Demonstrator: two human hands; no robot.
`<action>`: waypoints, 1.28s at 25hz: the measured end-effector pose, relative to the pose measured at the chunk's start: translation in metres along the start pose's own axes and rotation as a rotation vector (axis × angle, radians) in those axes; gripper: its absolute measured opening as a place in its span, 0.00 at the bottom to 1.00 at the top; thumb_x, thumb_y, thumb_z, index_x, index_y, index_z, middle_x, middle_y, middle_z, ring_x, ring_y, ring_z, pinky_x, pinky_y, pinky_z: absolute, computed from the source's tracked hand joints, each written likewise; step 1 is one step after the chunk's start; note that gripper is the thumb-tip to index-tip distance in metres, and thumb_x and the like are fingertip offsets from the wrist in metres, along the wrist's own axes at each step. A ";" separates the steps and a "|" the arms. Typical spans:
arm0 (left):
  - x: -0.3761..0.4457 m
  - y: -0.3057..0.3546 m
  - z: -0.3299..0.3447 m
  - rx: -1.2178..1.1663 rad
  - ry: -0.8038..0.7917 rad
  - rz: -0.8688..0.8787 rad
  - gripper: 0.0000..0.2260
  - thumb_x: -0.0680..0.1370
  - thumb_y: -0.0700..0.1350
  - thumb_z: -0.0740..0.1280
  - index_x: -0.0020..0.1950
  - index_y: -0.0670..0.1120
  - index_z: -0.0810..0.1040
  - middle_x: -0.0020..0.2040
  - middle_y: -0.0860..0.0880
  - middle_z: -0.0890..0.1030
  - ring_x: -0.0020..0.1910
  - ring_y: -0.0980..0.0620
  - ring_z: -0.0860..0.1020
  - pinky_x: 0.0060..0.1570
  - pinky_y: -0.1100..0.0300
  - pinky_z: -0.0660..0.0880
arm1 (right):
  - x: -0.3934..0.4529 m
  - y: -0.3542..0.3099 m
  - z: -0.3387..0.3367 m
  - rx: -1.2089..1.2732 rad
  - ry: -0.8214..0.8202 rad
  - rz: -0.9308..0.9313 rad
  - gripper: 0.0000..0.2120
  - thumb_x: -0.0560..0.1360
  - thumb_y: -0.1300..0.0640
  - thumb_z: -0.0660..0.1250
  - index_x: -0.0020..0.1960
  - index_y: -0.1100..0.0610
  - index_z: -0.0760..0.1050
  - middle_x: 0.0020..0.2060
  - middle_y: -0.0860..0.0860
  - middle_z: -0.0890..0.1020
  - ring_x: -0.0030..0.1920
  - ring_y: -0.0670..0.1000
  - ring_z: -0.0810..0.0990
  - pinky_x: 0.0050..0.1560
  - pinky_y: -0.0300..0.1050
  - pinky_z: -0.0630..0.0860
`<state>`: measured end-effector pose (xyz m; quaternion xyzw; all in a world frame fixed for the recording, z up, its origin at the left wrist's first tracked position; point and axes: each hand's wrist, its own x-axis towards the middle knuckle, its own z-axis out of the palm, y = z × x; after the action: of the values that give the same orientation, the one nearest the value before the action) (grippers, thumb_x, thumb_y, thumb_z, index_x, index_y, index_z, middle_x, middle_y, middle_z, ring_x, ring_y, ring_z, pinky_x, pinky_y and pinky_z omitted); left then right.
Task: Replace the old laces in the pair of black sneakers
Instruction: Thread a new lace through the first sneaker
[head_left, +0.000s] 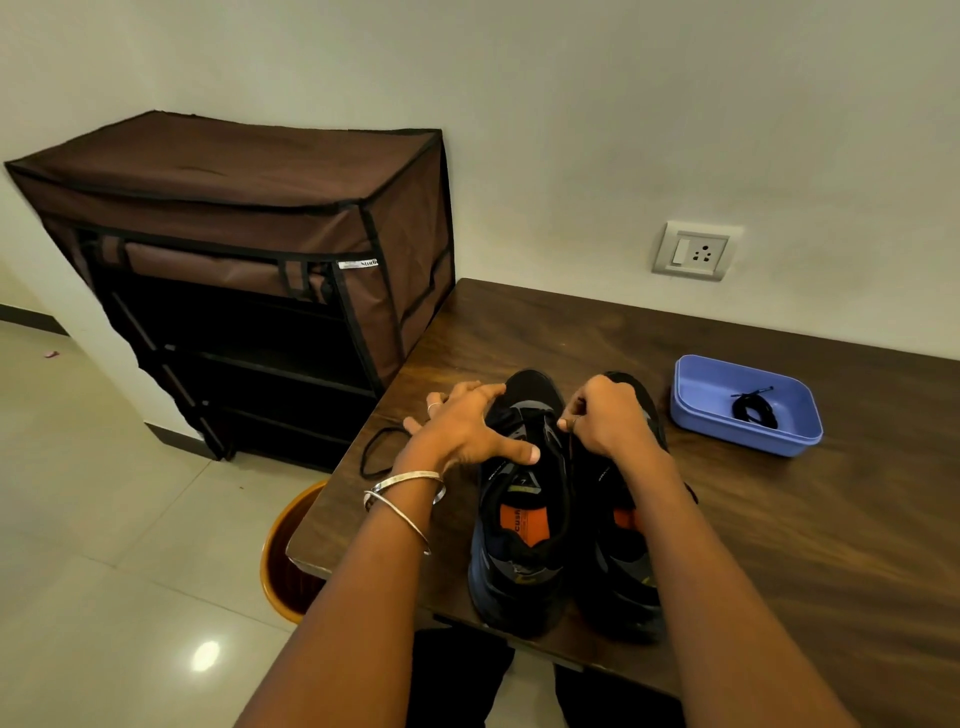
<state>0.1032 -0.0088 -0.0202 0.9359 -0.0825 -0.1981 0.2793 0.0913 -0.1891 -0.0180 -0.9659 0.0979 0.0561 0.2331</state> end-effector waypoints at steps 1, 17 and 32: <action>-0.001 0.002 0.001 0.029 0.010 -0.007 0.46 0.63 0.65 0.75 0.76 0.59 0.57 0.77 0.53 0.56 0.76 0.39 0.47 0.68 0.29 0.44 | 0.001 0.001 -0.002 0.060 0.046 0.016 0.10 0.77 0.58 0.70 0.44 0.66 0.81 0.43 0.58 0.83 0.47 0.57 0.81 0.46 0.49 0.77; -0.005 0.010 0.008 -0.011 0.072 -0.017 0.44 0.61 0.63 0.77 0.70 0.56 0.59 0.69 0.46 0.60 0.70 0.41 0.56 0.68 0.37 0.58 | 0.000 0.000 -0.004 0.000 0.015 -0.014 0.12 0.75 0.53 0.72 0.56 0.56 0.80 0.52 0.57 0.82 0.52 0.57 0.80 0.53 0.50 0.78; 0.004 0.005 0.018 -0.241 -0.020 -0.056 0.59 0.65 0.52 0.80 0.78 0.52 0.37 0.77 0.40 0.50 0.74 0.38 0.58 0.68 0.47 0.65 | -0.039 -0.015 -0.076 0.785 0.498 0.135 0.12 0.78 0.60 0.65 0.53 0.69 0.79 0.40 0.57 0.81 0.36 0.50 0.74 0.33 0.43 0.69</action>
<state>0.0988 -0.0233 -0.0327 0.8955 -0.0349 -0.2235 0.3832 0.0613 -0.2042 0.0620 -0.7801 0.2271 -0.2037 0.5462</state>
